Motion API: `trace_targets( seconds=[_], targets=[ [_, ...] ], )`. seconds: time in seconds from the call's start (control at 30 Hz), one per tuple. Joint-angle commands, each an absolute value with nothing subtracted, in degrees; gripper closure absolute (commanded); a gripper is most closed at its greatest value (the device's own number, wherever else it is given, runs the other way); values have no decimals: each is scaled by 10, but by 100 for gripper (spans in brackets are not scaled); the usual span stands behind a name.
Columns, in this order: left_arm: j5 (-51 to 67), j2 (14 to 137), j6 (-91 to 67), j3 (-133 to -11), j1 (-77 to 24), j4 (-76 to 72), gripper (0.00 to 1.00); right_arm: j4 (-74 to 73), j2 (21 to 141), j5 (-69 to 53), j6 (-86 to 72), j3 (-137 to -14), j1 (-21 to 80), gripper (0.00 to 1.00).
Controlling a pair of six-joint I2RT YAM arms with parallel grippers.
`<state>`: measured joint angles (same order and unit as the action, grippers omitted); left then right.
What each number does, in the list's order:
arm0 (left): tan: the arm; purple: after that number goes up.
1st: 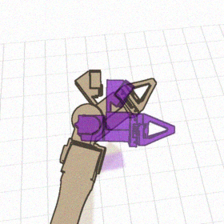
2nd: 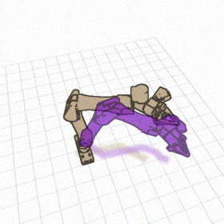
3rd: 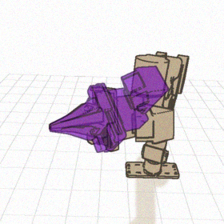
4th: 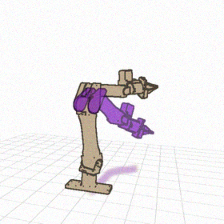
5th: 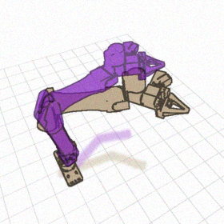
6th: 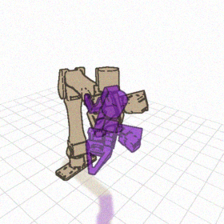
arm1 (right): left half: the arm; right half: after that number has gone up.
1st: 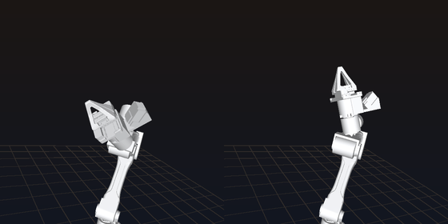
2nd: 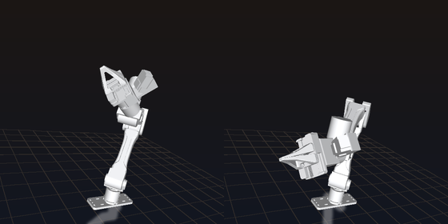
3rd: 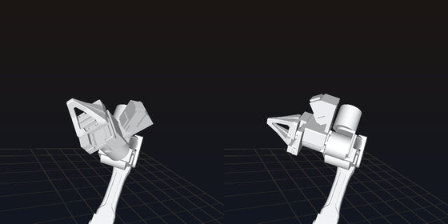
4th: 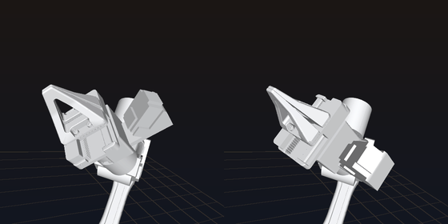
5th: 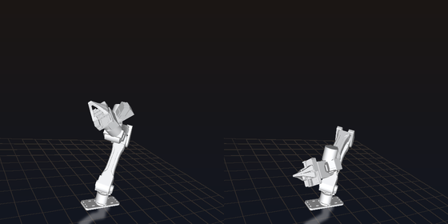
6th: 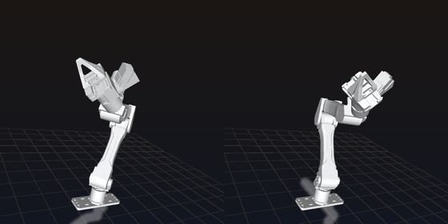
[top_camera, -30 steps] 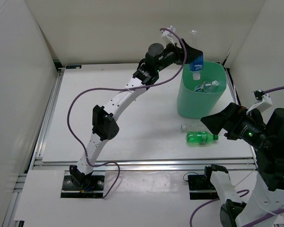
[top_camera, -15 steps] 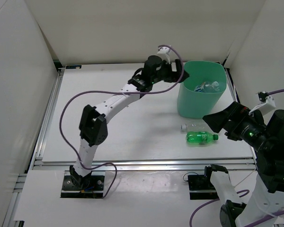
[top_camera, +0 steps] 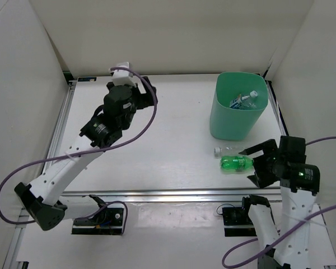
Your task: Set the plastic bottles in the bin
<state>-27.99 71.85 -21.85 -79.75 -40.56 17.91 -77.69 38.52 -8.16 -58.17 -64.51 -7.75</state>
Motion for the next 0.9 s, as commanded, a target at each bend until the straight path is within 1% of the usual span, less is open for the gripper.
trace_targets(
  seconds=[0.0, 0.17, 0.23, 0.33, 0.4, 0.43, 0.5, 0.6, 0.7, 0.87],
  targets=[
    [-365, 687, -218, -752, -391, 292, 0, -775, 377, -79, -704, -571, -74, 0],
    [-359, 653, -218, -703, -359, 316, 0, -680, 355, -63, -796, -464, -74, 0],
    [-348, 653, -218, -698, -345, 339, 0, -679, 383, -63, -830, -433, -74, 0],
    [-338, 653, -207, -693, -327, 351, 0, -651, 433, -50, -823, -426, -74, 0],
    [-359, 639, -229, -671, -319, 352, 0, -601, 480, -39, -817, -420, -74, 0],
    [-359, 639, -229, -665, -319, 352, 0, -600, 497, -39, -817, -420, -74, 0],
    [-333, 625, -242, -650, -304, 352, 0, -576, 545, -39, -817, -420, -74, 0],
    [-327, 607, -242, -621, -298, 352, 0, -543, 593, -44, -811, -426, -74, 0],
    [-338, 592, -236, -604, -284, 352, 0, -538, 639, -44, -800, -439, -81, 0],
    [-326, 582, -236, -590, -259, 362, 0, -511, 679, -44, -776, -432, -105, 0]
  ],
)
